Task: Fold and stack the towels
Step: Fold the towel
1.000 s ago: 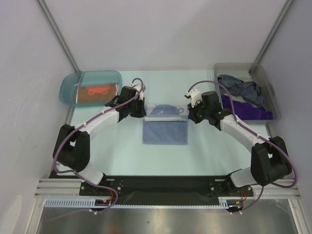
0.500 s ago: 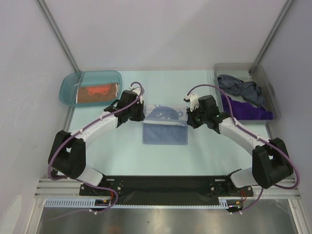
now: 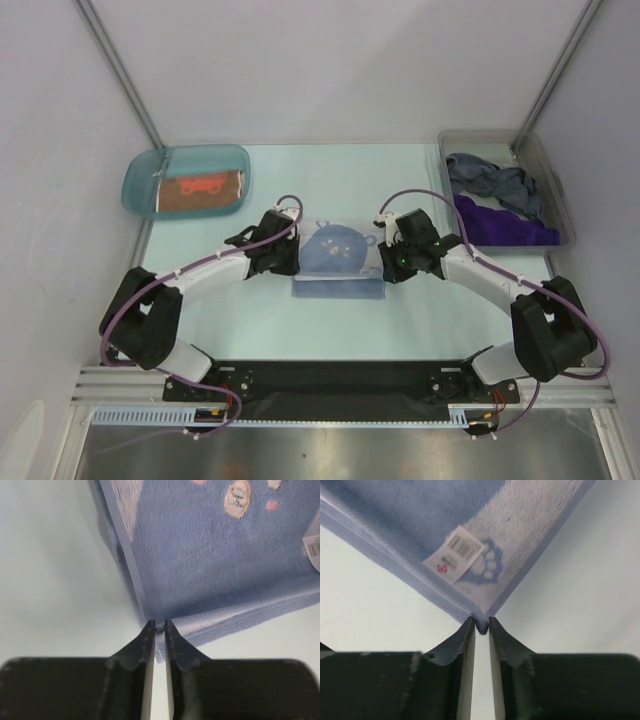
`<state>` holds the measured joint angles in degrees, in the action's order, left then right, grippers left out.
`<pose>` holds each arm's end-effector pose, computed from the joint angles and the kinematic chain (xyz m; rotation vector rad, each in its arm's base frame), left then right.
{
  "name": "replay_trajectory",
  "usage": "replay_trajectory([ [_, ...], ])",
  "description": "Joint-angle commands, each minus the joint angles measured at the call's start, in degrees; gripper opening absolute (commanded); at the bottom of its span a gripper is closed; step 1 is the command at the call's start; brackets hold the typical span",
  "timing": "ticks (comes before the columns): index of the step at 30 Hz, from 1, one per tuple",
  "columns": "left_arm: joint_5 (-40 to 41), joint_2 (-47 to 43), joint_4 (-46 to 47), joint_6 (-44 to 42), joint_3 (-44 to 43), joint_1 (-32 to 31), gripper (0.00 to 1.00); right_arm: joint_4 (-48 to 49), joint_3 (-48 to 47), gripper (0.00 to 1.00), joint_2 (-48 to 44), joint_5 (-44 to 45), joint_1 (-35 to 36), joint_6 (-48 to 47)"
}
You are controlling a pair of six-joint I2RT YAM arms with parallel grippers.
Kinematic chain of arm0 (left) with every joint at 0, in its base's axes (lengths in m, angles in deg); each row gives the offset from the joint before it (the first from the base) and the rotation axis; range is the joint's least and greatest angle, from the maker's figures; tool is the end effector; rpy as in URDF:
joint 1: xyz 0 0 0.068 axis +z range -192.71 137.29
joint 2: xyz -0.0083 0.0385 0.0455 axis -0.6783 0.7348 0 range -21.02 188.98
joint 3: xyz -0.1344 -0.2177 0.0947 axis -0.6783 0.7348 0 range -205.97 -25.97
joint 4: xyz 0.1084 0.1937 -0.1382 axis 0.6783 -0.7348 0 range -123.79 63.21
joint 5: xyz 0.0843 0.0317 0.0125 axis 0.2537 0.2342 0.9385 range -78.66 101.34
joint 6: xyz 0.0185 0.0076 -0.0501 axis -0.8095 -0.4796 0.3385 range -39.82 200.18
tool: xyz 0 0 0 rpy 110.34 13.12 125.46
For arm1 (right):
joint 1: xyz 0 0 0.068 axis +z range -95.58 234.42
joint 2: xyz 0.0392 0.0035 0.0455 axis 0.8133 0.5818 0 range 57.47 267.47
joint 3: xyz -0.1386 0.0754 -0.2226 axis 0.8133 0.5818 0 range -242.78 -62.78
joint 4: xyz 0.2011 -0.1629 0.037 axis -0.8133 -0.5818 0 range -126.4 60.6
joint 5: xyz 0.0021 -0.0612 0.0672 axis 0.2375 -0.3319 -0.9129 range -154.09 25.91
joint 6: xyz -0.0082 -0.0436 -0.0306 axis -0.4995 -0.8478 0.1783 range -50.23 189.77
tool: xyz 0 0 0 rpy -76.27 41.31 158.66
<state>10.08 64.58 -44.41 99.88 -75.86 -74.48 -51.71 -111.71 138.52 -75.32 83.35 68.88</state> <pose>0.2540 -0.1581 0.1946 0.2769 2.5315 -0.3917 0.2432 0.1422 0.2062 -0.7340 2.4442 0.4416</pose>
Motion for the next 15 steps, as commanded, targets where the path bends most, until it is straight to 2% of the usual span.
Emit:
replay_trajectory([
  [1,3.1,-2.0,-0.9,2.4,1.1,-1.7,0.21,-6.4,-2.3,0.24,1.8,0.1,0.1,2.4],
  [3,3.9,-3.2,-1.9,3.8,1.3,-2.8,0.31,-8.9,-3.0,0.27,2.2,1.1,0.1,3.7],
  [5,4.3,-5.0,-4.1,5.5,1.2,-3.0,0.49,-11.3,-5.2,0.36,2.4,1.6,-0.1,6.4],
  [11,2.7,-6.1,-6.5,7.2,0.1,-3.0,0.59,-9.6,-4.3,0.38,1.2,-0.4,-0.1,18.5],
  [15,-0.4,-4.1,-4.1,9.0,1.2,-3.0,0.57,-4.3,-1.3,0.39,1.8,1.6,-0.4,24.9],
])
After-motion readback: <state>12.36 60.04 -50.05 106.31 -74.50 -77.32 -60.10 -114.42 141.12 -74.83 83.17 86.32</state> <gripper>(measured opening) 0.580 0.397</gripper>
